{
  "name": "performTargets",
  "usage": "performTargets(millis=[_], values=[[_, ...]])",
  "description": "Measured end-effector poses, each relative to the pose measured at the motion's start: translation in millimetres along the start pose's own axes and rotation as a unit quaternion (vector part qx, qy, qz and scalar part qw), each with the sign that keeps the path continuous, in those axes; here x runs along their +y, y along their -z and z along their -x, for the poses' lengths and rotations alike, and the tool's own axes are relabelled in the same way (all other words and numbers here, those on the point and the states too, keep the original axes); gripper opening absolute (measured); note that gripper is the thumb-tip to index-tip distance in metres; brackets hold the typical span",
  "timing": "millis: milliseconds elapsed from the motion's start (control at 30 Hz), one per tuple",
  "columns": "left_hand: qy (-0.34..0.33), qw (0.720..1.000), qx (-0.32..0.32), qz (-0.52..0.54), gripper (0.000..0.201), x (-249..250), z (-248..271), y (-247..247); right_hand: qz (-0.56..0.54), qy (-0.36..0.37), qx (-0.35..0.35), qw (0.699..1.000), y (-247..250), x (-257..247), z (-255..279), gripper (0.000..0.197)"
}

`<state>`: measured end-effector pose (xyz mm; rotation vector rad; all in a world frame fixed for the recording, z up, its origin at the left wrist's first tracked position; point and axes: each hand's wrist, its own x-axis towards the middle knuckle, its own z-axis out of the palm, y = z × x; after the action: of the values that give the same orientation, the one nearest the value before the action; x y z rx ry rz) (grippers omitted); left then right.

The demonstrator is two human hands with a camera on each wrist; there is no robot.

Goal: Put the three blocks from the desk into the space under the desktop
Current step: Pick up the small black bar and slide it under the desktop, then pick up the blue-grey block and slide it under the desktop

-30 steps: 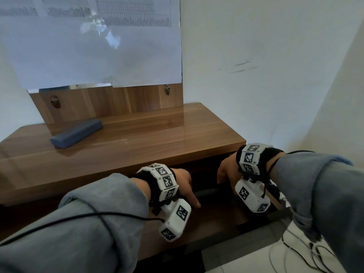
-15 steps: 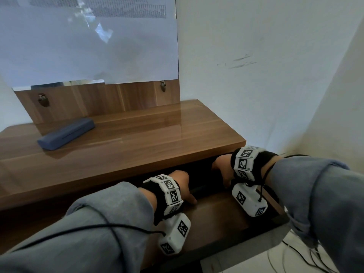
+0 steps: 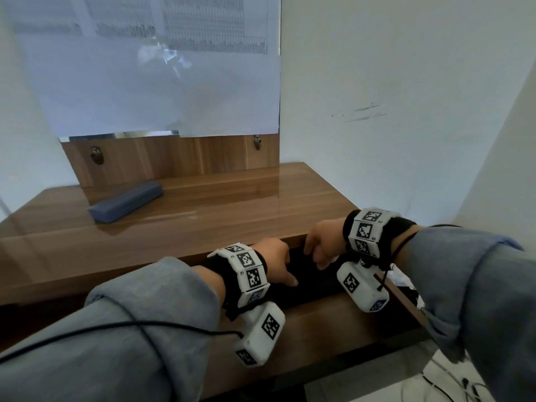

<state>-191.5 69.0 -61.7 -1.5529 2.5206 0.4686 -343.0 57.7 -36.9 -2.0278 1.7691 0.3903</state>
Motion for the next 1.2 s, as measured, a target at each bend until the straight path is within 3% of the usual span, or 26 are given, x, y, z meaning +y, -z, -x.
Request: performTargets(millis=[233, 400, 533, 600, 867, 1200], values=[[0.044, 0.991, 0.119, 0.054, 0.044, -55, 34, 47, -0.077, 0.074, 0.061, 0.992, 27, -64, -12, 0.021], [0.127, 0.97, 0.187, 0.084, 0.046, -115, 55, 75, -0.105, 0.131, 0.109, 0.98, 47, -118, -29, 0.022], [0.211, 0.944, 0.228, 0.109, 0.037, -171, 63, 88, -0.136, 0.158, 0.14, 0.968, 60, -161, -49, 0.025], [0.255, 0.929, 0.244, 0.11, 0.049, -199, 64, 92, -0.137, 0.166, 0.147, 0.965, 66, -179, -61, 0.029], [0.374, 0.888, 0.246, 0.109, 0.074, -273, 51, 101, -0.12, 0.156, 0.16, 0.967, 81, -226, -110, 0.046], [0.387, 0.902, 0.17, 0.085, 0.053, -306, 36, 94, -0.118, 0.143, 0.148, 0.971, 83, -248, -143, 0.061]])
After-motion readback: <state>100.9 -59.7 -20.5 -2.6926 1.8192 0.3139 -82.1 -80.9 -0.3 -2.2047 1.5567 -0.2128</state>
